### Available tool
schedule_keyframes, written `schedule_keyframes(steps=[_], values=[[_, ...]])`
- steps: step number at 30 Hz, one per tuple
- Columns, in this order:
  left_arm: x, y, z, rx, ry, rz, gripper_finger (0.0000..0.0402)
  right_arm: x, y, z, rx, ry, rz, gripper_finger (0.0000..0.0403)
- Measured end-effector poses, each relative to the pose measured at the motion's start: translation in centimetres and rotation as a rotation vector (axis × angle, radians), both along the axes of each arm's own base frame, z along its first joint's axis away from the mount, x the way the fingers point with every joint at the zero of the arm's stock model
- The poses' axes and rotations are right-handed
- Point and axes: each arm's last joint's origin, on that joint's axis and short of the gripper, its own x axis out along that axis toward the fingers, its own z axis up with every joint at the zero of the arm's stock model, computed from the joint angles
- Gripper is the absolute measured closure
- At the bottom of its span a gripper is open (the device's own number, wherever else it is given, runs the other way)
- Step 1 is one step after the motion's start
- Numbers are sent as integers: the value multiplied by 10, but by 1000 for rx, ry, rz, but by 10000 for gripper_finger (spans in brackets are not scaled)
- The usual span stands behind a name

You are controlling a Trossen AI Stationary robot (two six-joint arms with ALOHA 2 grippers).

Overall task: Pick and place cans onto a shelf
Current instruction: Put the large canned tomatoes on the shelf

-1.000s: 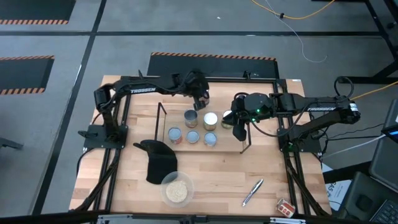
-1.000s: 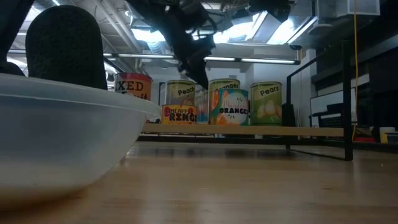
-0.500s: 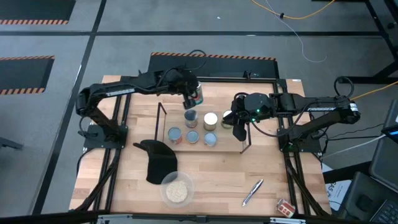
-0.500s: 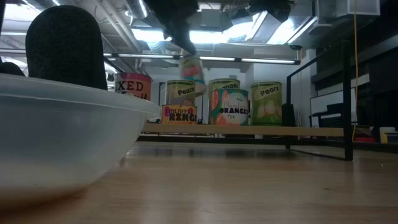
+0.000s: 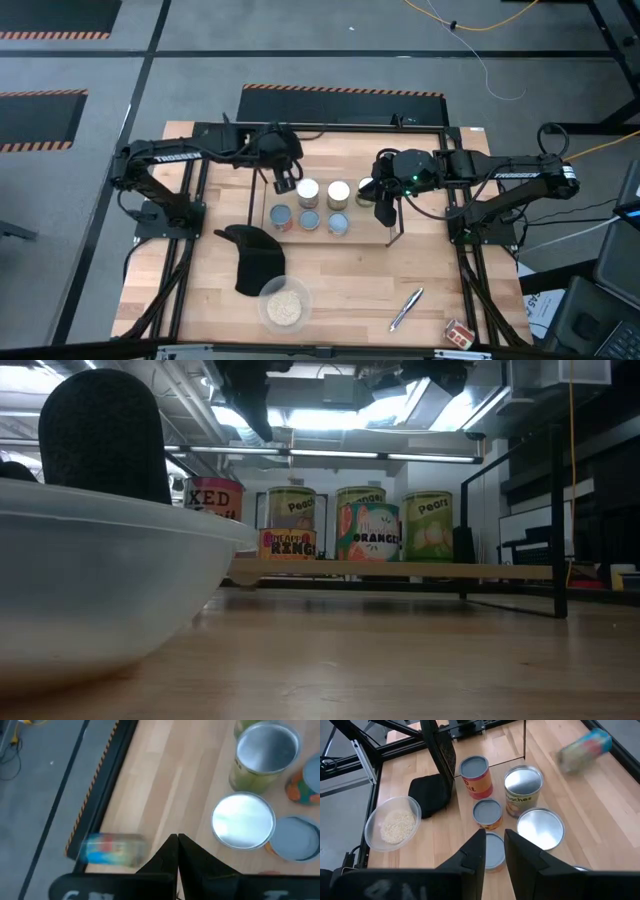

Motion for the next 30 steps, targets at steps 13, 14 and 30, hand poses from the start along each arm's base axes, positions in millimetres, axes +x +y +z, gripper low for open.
schedule_keyframes(steps=[13,14,30], values=[[0,-9,-1,-7,4,9,389,0,0,0,15,-1,-11,328],[0,-9,-1,-8,4,9,387,0,0,0,15,-1,-11,328],[-4,-1,-2,-19,27,61,275,0,0,0,12,-1,-9,328]])
